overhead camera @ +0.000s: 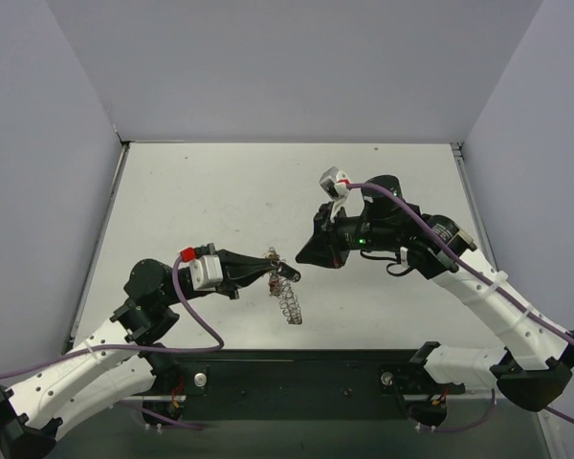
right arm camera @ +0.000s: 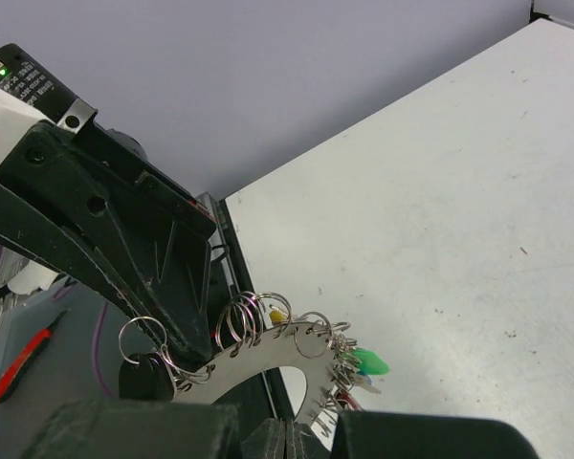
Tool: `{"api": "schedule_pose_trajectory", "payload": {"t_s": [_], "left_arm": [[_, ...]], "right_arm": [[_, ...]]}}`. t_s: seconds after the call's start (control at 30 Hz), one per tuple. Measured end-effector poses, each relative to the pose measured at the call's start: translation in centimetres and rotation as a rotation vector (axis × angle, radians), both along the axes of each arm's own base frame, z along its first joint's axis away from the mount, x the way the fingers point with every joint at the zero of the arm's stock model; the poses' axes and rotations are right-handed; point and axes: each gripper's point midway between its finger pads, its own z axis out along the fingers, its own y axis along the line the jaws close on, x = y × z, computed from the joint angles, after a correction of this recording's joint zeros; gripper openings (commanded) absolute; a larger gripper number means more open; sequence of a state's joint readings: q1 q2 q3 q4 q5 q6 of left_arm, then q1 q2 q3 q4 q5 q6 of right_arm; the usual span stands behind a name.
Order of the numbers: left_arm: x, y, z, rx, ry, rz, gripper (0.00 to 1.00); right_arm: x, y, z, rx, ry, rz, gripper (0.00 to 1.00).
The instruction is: Put the keys on the keyring
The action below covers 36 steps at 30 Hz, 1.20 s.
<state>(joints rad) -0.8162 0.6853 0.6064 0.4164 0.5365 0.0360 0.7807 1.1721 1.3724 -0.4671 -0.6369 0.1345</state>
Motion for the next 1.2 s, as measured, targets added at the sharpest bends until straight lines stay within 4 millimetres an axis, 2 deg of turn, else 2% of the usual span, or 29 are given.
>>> {"api": "schedule_pose_trajectory", "payload": {"t_s": [0.17,0.47,0.8,0.97,1.0,1.03,1.07,1.2], "left_arm": [[-0.1,0.2,0.2,-0.007,-0.004,0.002,0.00],[0.2,0.4,0.5,-0.016,-0.003,0.026,0.00],[0.5,0.3,0.3,-0.015,0.003,0.037,0.00],[0.4,0.3,0.3,-0.013,0.002,0.031,0.00],[0.3,0.3,0.3,-0.012,0.001,0.025,0.00],[0.2,0.2,0.3,-0.011,0.000,0.020,0.00],[0.1,0.2,0.3,-0.009,-0.001,0.012,0.00],[-0.6,0.1,0.2,-0.005,-0.004,-0.021,0.00]], "right_arm": [[-1.1,0.5,-0.6,0.006,0.044,0.061,0.00],[-5.1,1.1,0.7,0.082,0.120,0.271,0.00],[-6.8,0.9,2.2,0.135,0.120,0.340,0.00],[-6.3,0.8,2.3,0.132,0.078,0.309,0.00],[-5.8,0.7,2.3,0.126,0.056,0.287,0.04],[-5.6,0.7,2.3,0.122,0.041,0.275,0.18],[-5.2,0.6,2.3,0.118,0.017,0.260,0.24],[-4.5,0.4,3.1,0.120,-0.054,0.246,0.28]]}}
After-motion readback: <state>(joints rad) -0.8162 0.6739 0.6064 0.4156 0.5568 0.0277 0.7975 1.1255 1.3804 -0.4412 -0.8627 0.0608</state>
